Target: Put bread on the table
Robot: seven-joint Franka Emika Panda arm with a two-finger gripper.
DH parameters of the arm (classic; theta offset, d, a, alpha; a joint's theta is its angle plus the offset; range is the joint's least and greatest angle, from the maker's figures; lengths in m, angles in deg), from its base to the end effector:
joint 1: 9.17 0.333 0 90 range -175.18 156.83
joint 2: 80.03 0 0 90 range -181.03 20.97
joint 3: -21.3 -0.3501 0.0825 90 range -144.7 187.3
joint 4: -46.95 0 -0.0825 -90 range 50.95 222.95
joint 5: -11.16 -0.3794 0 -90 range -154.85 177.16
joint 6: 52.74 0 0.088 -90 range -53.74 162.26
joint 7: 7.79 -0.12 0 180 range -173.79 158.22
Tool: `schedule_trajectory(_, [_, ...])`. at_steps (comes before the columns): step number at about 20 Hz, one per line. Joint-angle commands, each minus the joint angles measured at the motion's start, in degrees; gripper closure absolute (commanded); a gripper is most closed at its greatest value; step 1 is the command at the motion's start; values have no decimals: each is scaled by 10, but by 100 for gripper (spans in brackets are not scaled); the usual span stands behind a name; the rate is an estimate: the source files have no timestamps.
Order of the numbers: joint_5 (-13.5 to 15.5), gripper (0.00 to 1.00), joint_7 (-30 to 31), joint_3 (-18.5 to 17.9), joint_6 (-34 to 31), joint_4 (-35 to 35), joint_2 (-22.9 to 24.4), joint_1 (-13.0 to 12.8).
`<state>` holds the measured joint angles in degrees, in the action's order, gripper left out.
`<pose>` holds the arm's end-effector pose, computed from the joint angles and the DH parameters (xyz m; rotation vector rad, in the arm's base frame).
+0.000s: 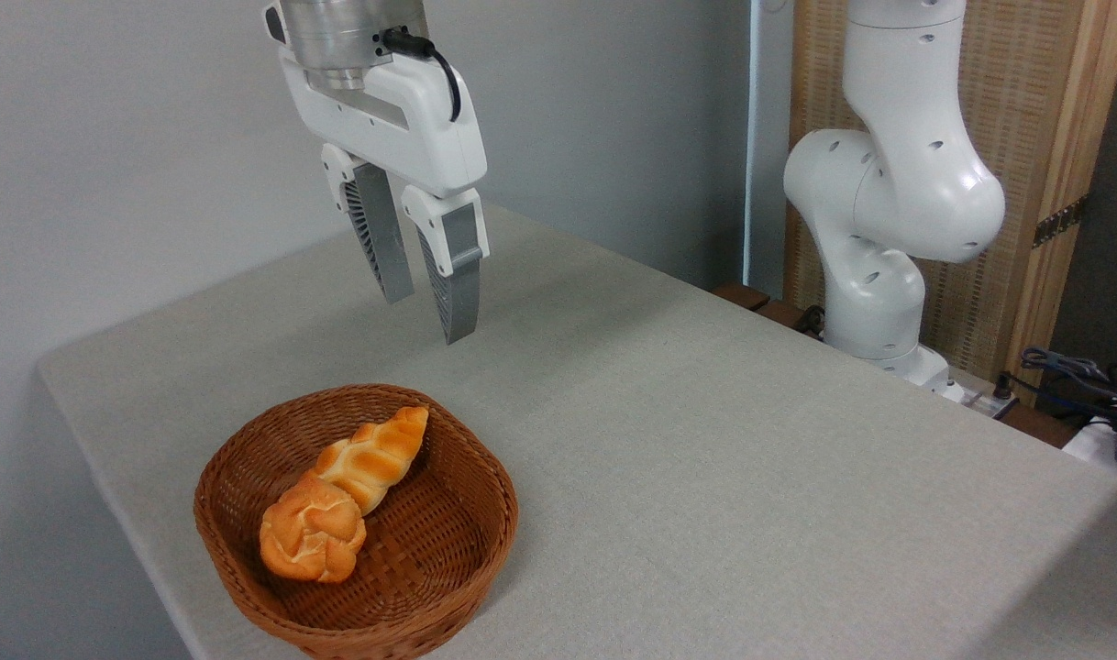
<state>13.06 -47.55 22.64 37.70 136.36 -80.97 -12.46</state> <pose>0.5542 -0.0487 0.6421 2.8797 -1.1745 0.0181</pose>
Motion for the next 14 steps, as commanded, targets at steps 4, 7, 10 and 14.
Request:
schedule_trajectory(4, [-8, 0, 8, 0, -11, -1, 2, 4])
schedule_trajectory(7, [-8, 0, 7, 0, -11, 3, 3, 4])
schedule_trajectory(10, [-8, 0, 7, -1, -11, 4, 3, 4])
schedule_trajectory(14, [-8, 0, 7, 0, -11, 8, 4, 4])
